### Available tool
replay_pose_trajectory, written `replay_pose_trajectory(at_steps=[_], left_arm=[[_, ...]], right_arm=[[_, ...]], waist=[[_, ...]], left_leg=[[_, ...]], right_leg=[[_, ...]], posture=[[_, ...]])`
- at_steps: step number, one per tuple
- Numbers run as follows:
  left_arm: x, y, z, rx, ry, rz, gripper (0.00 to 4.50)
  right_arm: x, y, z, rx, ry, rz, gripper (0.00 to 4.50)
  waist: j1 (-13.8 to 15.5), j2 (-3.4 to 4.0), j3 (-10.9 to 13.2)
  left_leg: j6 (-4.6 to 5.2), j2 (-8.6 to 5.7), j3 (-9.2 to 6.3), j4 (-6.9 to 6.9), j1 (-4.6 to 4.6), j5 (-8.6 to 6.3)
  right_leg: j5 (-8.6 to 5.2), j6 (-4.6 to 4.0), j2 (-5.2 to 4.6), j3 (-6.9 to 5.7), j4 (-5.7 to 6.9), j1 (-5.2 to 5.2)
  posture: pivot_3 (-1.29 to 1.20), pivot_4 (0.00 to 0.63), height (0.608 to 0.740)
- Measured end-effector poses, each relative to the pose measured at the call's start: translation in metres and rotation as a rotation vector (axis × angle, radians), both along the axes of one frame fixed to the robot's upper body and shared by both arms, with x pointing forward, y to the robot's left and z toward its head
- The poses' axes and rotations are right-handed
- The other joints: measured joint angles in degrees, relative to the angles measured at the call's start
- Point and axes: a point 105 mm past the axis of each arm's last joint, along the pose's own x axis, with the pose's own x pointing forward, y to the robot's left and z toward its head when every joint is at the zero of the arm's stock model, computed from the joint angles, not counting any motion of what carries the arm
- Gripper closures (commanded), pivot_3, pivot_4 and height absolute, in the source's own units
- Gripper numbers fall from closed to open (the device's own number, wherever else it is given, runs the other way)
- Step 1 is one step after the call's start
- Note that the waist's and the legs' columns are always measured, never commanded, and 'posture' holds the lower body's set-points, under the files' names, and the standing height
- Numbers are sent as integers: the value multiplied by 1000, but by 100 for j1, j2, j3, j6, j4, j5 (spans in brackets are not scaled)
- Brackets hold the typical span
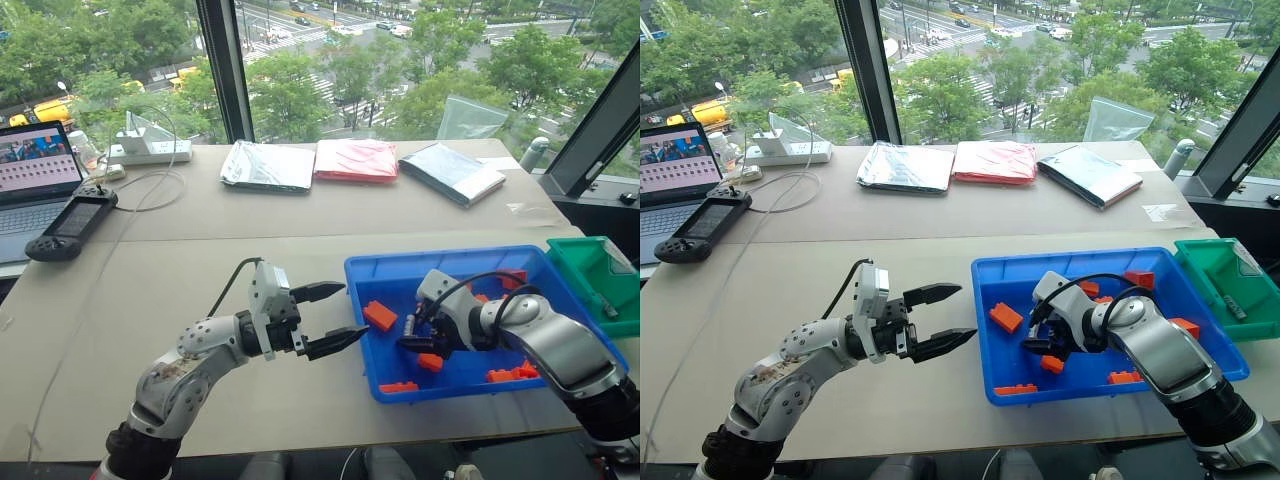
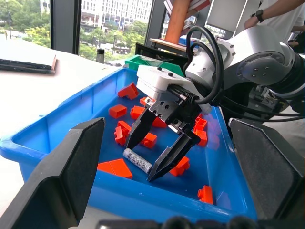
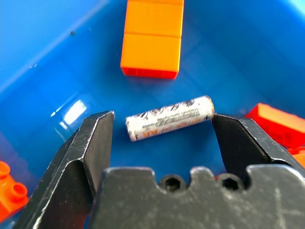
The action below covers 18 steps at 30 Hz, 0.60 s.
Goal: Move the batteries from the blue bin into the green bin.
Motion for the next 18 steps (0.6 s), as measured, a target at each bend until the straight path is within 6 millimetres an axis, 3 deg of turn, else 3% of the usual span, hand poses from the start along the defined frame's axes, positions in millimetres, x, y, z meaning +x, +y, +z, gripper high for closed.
replay_pose_trajectory(at_steps=[7, 8, 11, 18], left_arm=[[0, 0, 0, 0, 0, 0, 0], [0, 0, 0, 0, 0, 0, 0], [0, 0, 0, 0, 0, 0, 0], [0, 0, 0, 0, 0, 0, 0]], right_arm=[[0, 1, -1, -4, -4, 16, 729], [0, 1, -1, -4, -2, 16, 1234], [-2, 2, -2, 0, 8, 27, 1989], [-2, 1, -2, -6, 4, 23, 2045]], waist=[[3, -3, -2], [4, -3, -2], [5, -4, -2], [6, -5, -3]], left_leg=[[0, 0, 0, 0, 6, 0], [0, 0, -1, 0, 7, 0], [0, 0, -1, 0, 7, 0], [0, 0, -1, 0, 9, 0]], right_leg=[[0, 0, 0, 0, -1, 7], [0, 0, 0, 0, -1, 7], [0, 0, -1, 0, -1, 8], [0, 0, -1, 0, -1, 10]], posture=[[0, 150, 740], [0, 150, 740], [0, 150, 740], [0, 150, 740]])
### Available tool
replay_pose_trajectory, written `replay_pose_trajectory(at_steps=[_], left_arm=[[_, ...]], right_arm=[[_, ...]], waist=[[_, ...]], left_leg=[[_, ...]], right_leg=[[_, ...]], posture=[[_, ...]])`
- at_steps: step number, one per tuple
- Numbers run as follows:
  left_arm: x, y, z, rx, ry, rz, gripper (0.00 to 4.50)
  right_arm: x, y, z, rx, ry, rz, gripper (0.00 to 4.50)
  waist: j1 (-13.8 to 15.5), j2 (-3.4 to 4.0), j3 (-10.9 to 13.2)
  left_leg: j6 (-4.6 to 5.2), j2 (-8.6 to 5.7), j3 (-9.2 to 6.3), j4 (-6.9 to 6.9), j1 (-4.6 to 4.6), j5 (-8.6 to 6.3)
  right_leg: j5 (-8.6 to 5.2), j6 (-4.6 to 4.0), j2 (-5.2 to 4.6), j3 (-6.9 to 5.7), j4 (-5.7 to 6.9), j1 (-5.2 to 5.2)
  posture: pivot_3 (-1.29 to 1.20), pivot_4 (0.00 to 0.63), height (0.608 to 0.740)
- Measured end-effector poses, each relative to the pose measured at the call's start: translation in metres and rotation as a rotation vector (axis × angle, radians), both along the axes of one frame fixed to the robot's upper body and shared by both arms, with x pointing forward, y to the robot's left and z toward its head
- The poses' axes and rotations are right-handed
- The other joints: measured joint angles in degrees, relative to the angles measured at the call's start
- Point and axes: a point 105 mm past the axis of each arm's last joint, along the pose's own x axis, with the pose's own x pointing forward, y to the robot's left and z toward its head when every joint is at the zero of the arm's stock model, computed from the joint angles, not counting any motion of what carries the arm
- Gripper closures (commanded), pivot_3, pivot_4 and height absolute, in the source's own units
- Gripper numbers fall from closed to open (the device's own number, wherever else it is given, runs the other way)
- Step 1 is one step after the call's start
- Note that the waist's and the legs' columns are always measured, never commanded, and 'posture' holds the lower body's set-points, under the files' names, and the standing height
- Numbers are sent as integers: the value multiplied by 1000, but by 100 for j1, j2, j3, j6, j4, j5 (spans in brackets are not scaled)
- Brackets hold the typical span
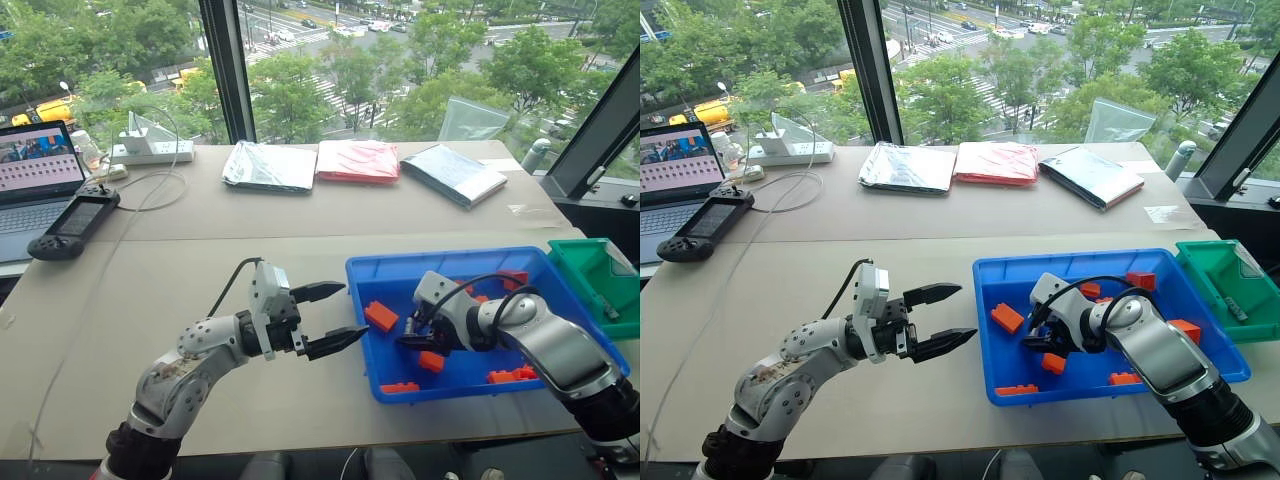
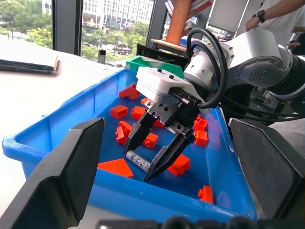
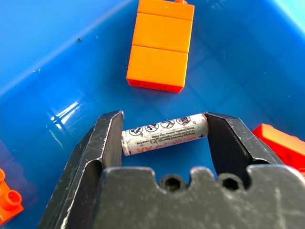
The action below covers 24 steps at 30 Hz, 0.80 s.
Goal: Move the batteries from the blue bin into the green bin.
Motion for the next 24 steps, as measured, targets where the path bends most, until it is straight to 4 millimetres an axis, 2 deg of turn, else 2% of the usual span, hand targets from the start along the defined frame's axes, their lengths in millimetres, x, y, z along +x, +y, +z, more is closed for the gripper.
replay_pose_trajectory(at_steps=[5, 8, 9, 13, 15, 17, 20, 21, 24], left_arm=[[0, 0, 0, 0, 0, 0, 0], [0, 0, 0, 1, 0, 0, 0], [0, 0, 0, 1, 0, 0, 0], [0, 0, 0, 2, 0, 1, 0], [0, 0, 0, 1, 0, 1, 0], [0, 0, 0, 1, 0, 0, 0], [0, 0, 0, 0, 0, 0, 0], [0, 0, 0, 0, 0, 0, 0], [1, 0, 0, -1, 1, 0, 0]], right_arm=[[2, -12, 8, 22, -14, -63, 2045], [8, -23, 45, 121, -113, -115, 2045], [10, -31, 65, 144, -183, -137, 2045], [13, -56, 96, 168, -313, -225, 2045], [24, -80, 110, 198, -394, -362, 2045], [37, -124, 128, 166, -513, -598, 2045], [40, -188, 148, 79, -668, -949, 2045], [37, -204, 148, 42, -692, -1035, 2045], [33, -228, 141, 15, -720, -1202, 2045]], waist=[[8, 0, 1], [5, 0, 1], [5, 1, 1], [11, 0, 2], [5, -1, 2], [7, 0, 2], [20, 0, 2], [19, 0, 2], [-8, 2, 1]], left_leg=[[0, 0, 0, 0, -8, 0], [0, 0, 0, -1, -17, 0], [0, 0, -1, -2, -17, 0], [1, 0, 2, -3, -17, 0], [0, -1, 4, 0, -17, 0], [-1, -4, 9, 0, -15, 0], [-1, -8, 13, -8, -17, 1], [-1, -8, 16, -12, -18, 1], [-1, -7, 16, -15, -27, 1]], right_leg=[[0, 0, -3, 0, 1, -9], [0, 0, -2, 1, 0, -15], [0, 0, -1, 1, 0, -15], [0, 0, -3, 0, -3, -14], [0, 0, -4, 2, -1, -13], [0, 1, -7, 5, 2, -15], [0, -1, -4, 4, -2, -16], [0, -1, -4, 4, -3, -20], [0, -1, -4, 9, -2, -30]], posture=[[0, 150, 740], [0, 150, 740], [0, 150, 740], [0, 150, 740], [0, 150, 740], [0, 150, 740], [0, 150, 740], [0, 150, 740], [0, 150, 740]])
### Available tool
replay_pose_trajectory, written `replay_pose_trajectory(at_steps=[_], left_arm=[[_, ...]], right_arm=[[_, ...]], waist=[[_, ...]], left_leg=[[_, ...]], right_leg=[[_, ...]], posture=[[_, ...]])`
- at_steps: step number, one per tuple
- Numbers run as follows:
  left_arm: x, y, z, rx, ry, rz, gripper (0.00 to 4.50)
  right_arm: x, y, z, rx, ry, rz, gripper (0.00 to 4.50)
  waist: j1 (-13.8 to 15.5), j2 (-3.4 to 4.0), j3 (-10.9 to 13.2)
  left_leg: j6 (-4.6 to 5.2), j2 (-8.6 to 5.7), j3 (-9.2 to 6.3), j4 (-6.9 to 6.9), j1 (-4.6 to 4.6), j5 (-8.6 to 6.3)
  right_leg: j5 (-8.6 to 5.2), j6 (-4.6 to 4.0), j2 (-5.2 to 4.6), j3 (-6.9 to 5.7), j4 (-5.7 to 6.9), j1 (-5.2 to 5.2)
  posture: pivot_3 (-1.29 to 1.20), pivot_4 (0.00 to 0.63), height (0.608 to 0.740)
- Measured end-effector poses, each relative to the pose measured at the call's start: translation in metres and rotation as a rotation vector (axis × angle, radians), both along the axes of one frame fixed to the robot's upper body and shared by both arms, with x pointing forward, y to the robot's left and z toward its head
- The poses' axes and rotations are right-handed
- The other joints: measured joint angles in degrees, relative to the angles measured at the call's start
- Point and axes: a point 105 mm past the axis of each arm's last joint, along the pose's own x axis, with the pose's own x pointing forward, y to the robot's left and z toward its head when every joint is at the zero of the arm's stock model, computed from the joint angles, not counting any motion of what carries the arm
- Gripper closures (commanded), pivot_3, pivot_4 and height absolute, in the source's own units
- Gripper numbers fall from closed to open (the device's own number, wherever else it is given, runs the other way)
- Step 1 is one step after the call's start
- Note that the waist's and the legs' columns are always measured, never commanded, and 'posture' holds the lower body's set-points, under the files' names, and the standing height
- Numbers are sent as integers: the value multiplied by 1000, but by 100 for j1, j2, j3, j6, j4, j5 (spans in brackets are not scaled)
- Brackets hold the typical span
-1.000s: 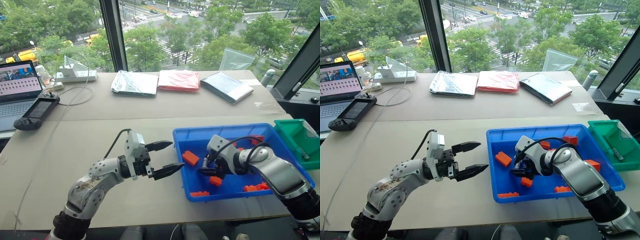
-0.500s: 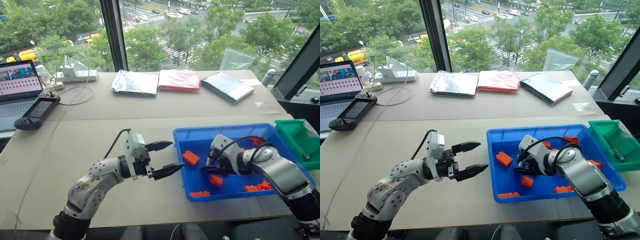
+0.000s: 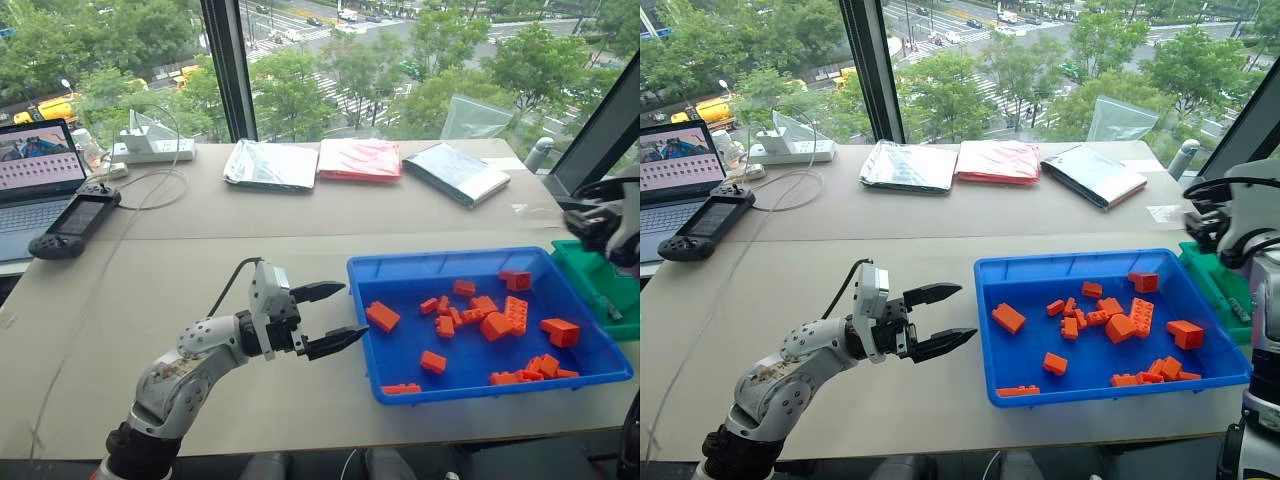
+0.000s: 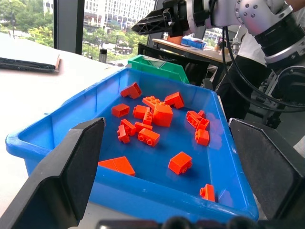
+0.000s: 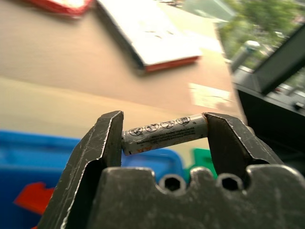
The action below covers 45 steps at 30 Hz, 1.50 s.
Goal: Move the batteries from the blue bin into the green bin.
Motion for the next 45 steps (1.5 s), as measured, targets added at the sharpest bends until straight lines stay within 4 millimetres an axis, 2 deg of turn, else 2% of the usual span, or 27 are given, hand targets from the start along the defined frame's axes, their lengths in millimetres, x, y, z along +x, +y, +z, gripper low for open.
replay_pose_trajectory(at_steps=[5, 7, 8, 10, 11, 19, 23, 27, 29, 32, 36, 38, 43, 45], left_arm=[[0, 0, 0, 2, -1, 2, 0], [0, 0, 0, 2, -1, 2, 0], [0, 0, 0, 2, -1, 3, 0], [0, 0, 0, 2, -2, 3, 0], [1, 0, 0, 2, -2, 3, 0], [1, 0, -1, 8, -6, 8, 0], [0, 0, -1, 6, -8, 2, 0], [0, 0, 0, -1, -13, 1, 0], [0, 0, 0, -3, -15, 0, 0], [0, 0, 1, -4, -21, -1, 0], [2, 2, 1, -3, -21, 5, 0], [2, 2, 1, -3, -19, 6, 0], [4, 3, 1, -5, -18, 18, 0], [6, 4, 1, -2, -22, 34, 0]], right_arm=[[-5, -19, -8, -1, -2, -112, 2045], [-6, -24, -10, 3, -3, -135, 1043], [-6, -26, -11, 3, -6, -144, 839], [-6, -28, -11, -1, -15, -149, 123], [-6, -29, -10, -2, -18, -150, 23], [-5, -29, -1, 4, -61, -152, 23], [-3, -23, 5, -1, -81, -108, 23], [6, 4, 15, 15, -104, 67, 23], [9, 27, 19, 26, -110, 220, 23], [5, 51, 17, 8, -75, 387, 23], [-19, 115, -6, 4, 53, 803, 23], [-36, 136, -17, 6, 134, 962, 23], [-69, 162, -31, 39, 234, 1188, 23], [-76, 168, -33, 55, 245, 1236, 23]], waist=[[-15, 5, -1], [-14, 5, -1], [-15, 5, -1], [-15, 5, -1], [-15, 6, -1], [-14, 6, -1], [-15, 6, -1], [-21, 6, -1], [-18, 6, -1], [1, 6, -1], [14, 5, -1], [18, 5, -1], [21, 4, 0], [19, 4, 0]], left_leg=[[0, 0, 3, 3, -1, 0], [0, 0, 5, 4, -1, 0], [0, -1, 5, 4, -1, 0], [0, 0, 5, 3, -1, 0], [0, 0, 5, 3, -1, 0], [0, 1, 4, 3, -1, 0], [0, 1, 4, 3, -2, 0], [1, 3, 3, 3, -1, 0], [1, 5, 0, 3, -1, 0], [1, 8, -2, 4, -3, 0], [4, 10, -8, 5, -5, -2], [4, 10, -9, 8, -4, -2], [3, 11, -9, 11, 11, -2], [3, 11, -9, 11, 13, -2]], right_leg=[[0, 1, 1, 8, 3, -4], [0, 1, 1, 8, 3, -3], [0, 1, 1, 8, 3, -3], [0, 1, 2, 8, 3, -3], [0, 1, 2, 8, 2, -3], [0, 1, 2, 8, 2, -3], [0, 1, 2, 8, 2, -3], [0, 1, 4, 8, 2, -3], [0, 1, 5, 7, 2, -3], [0, 1, 2, 6, 1, -1], [0, 2, 2, 1, -3, 3], [-1, 3, 1, 0, -1, 4], [-1, 3, 4, 0, -1, 20], [-1, 3, 5, -1, -1, 20]], posture=[[0, 150, 740], [0, 150, 740], [0, 150, 740], [0, 150, 740], [0, 150, 740], [0, 150, 740], [0, 150, 740], [0, 150, 740], [0, 150, 740], [0, 150, 740], [0, 150, 740], [0, 150, 740], [0, 150, 740], [0, 150, 740]])
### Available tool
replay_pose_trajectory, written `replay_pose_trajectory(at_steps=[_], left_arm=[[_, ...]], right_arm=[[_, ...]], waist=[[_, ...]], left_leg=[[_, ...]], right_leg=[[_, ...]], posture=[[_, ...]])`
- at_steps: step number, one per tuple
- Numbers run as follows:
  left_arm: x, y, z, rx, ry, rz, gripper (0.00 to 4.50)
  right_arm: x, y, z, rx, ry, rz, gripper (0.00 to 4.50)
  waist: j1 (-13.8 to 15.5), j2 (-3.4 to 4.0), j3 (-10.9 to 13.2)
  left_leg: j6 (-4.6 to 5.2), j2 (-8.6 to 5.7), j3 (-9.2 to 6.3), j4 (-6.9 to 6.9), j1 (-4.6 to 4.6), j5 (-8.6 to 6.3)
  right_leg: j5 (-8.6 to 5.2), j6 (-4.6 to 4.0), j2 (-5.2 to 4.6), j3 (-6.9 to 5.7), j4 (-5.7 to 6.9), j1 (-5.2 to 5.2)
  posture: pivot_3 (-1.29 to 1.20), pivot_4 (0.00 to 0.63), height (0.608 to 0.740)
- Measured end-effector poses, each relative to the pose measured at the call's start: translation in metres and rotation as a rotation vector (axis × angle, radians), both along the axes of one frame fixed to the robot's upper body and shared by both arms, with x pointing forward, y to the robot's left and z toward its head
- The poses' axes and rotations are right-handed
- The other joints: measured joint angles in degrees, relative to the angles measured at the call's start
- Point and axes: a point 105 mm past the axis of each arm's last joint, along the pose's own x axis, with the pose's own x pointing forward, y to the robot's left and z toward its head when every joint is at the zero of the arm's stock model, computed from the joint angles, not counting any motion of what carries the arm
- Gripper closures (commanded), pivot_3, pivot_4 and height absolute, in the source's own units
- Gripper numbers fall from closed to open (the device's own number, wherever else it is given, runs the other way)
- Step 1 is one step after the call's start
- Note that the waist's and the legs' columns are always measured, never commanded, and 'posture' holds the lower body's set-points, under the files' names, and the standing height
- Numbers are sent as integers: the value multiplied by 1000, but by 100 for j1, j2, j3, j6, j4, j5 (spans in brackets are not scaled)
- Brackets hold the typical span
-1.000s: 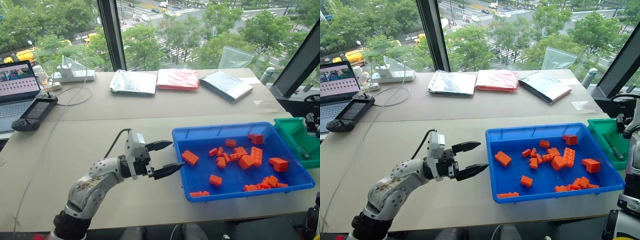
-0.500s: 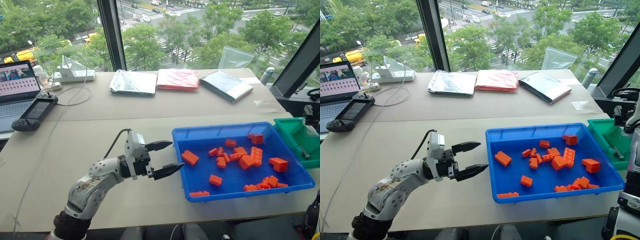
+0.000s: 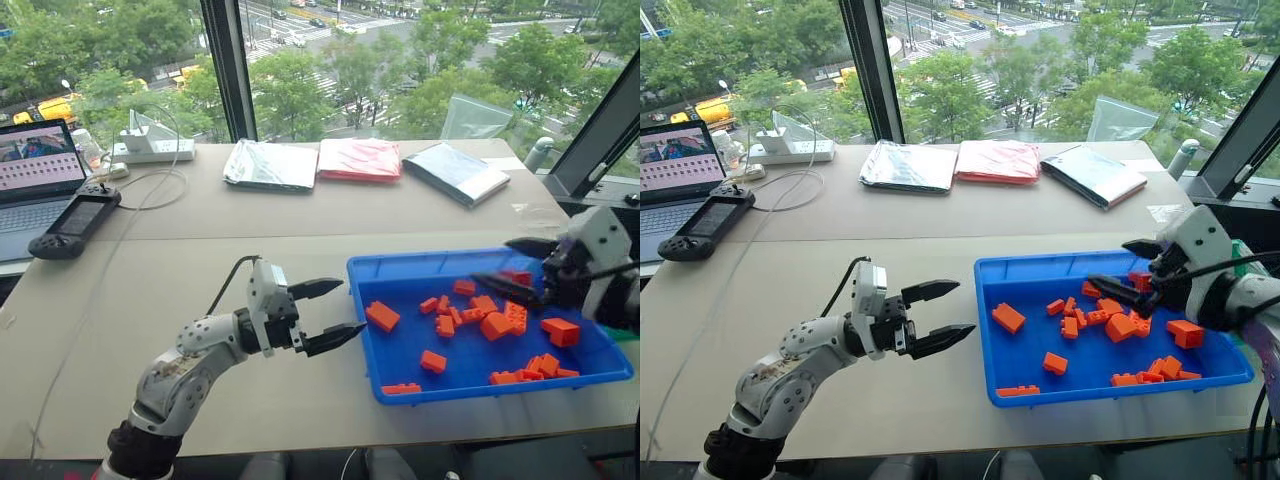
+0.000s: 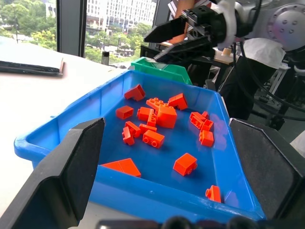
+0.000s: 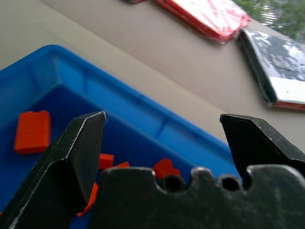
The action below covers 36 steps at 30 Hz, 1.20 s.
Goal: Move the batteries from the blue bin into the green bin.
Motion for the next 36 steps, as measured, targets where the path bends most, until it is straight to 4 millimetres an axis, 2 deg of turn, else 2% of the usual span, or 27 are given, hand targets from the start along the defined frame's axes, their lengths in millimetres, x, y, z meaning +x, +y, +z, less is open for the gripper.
replay_pose_trajectory(at_steps=[12, 18, 21, 22, 25, 27, 29, 31, 34, 36], left_arm=[[6, 3, 4, -28, -7, 55, 0], [8, 6, 1, -23, 7, 57, 0], [20, 14, 1, -62, 31, 151, 0], [29, 19, 0, -78, 35, 225, 0], [55, 26, 6, -124, 38, 422, 0], [76, 32, 19, -179, 19, 597, 0], [93, 41, 33, -232, -1, 763, 0], [100, 48, 38, -271, 2, 863, 0], [105, 54, 34, -299, 44, 964, 0], [105, 58, 26, -281, 66, 1015, 0]], right_arm=[[-7, 13, 0, -2, -15, 52, 23], [-4, 18, -13, -37, 1, 39, 23], [14, 23, -7, -39, -110, -47, 23], [26, 24, -3, -39, -173, -113, 23], [55, 12, 14, 10, -326, -344, 23], [69, 0, 22, 30, -404, -507, 23], [76, -13, 19, 2, -441, -637, 23], [79, -21, 15, -12, -458, -726, 23], [83, -26, 12, 3, -480, -819, 23], [85, -28, 6, -31, -479, -856, 23]], waist=[[0, -1, 0], [2, -1, 0], [-22, -4, 2], [-31, -5, 2], [3, -9, 4], [78, -10, 4], [135, -11, 3], [132, -10, 2], [112, -9, 0], [108, -9, 1]], left_leg=[[0, -2, 1, 0, 2, 0], [0, -3, 1, 1, 2, 0], [-3, -3, 1, 1, 7, 2], [-5, -3, 1, 1, 10, 3], [-15, -11, -4, 2, 6, 9], [-17, -16, -11, 1, 0, 10], [-17, -26, -12, 0, -14, 10], [-17, -29, -8, -2, -29, 10], [-28, -30, -2, -1, -73, 17], [-31, -30, 0, -2, -70, 18]], right_leg=[[0, 0, -1, 1, 1, 1], [0, 0, -3, 1, 1, 1], [1, -1, 0, 2, 5, 0], [1, -2, 2, 2, 8, 0], [3, -3, 0, 2, 10, -1], [5, -1, -5, -2, 6, -2], [6, 2, -15, -3, 3, -13], [7, 3, -18, 1, 5, -32], [8, 2, -17, 11, 48, -96], [8, 1, -17, 12, 71, -105]], posture=[[0, 150, 740], [0, 150, 740], [0, 150, 740], [0, 150, 740], [0, 150, 740], [0, 150, 740], [0, 150, 740], [0, 150, 740], [0, 150, 740], [0, 150, 740]])
